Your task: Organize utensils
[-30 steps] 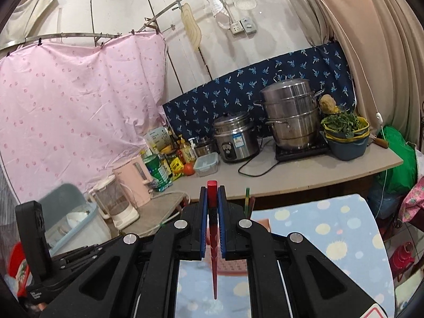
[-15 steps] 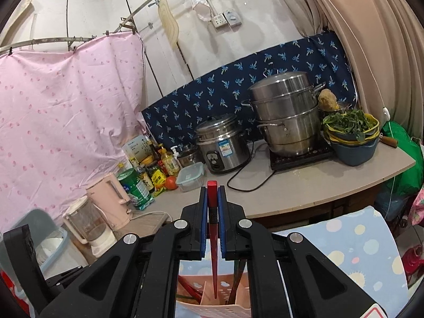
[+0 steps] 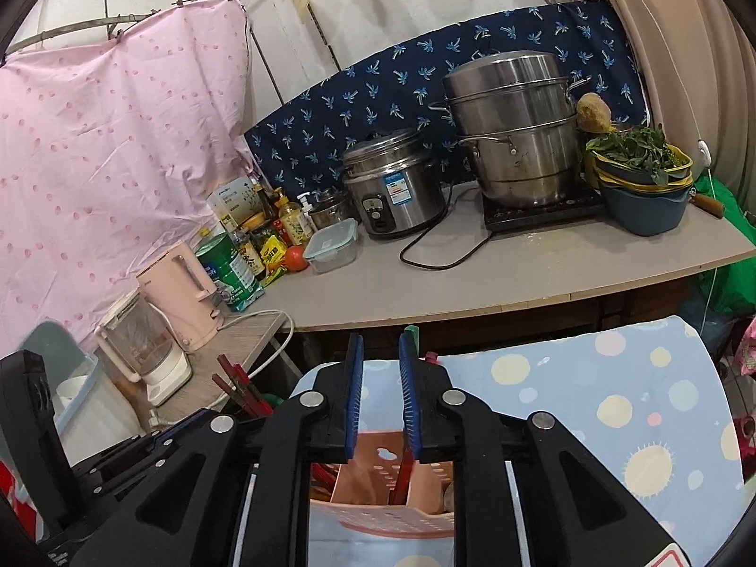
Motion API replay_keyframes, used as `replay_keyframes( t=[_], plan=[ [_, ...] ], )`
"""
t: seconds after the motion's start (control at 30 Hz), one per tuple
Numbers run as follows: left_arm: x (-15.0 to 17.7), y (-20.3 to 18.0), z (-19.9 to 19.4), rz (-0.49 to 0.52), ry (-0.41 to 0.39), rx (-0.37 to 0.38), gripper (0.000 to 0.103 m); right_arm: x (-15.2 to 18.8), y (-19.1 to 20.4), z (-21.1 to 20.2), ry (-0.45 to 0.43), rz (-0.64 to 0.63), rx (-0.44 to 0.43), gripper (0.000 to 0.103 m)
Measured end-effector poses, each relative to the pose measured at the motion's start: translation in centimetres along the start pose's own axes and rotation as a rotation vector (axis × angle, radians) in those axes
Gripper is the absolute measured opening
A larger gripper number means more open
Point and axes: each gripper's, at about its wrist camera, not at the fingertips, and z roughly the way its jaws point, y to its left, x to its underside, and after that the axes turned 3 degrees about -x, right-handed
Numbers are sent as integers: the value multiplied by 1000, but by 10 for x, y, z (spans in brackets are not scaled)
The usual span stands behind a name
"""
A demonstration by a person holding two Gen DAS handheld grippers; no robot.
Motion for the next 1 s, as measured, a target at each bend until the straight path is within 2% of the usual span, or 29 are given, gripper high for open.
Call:
replay_keyframes(
  t=[0.03, 0.3, 0.47, 0.57, 0.73, 0.8, 0.9, 1.0],
  plan=[
    [0, 0, -2, 0, -8, 3, 23, 0, 1, -3, -4, -1, 1, 30],
    [9, -8, -32, 30, -45, -27, 28, 13, 15, -27, 15, -48, -7, 39],
    [19, -15, -55, 58, -58, -53, 29, 34, 24, -47, 42, -85, 34, 42],
    [26, -17, -67, 64, -60, -81, 38, 48, 28, -61, 58, -99, 51, 46],
    [43, -16, -84, 56, -30, -116, 38, 72, 33, -88, 70, -147, 115, 57],
    [51, -15, -91, 49, -15, -124, 39, 82, 36, -97, 85, -157, 133, 58],
    [63, -12, -104, 39, -14, -136, 55, 99, 40, -110, 98, -176, 154, 64],
    [76, -15, -116, 59, -30, -167, 59, 116, 44, -123, 107, -207, 191, 65]
  ],
)
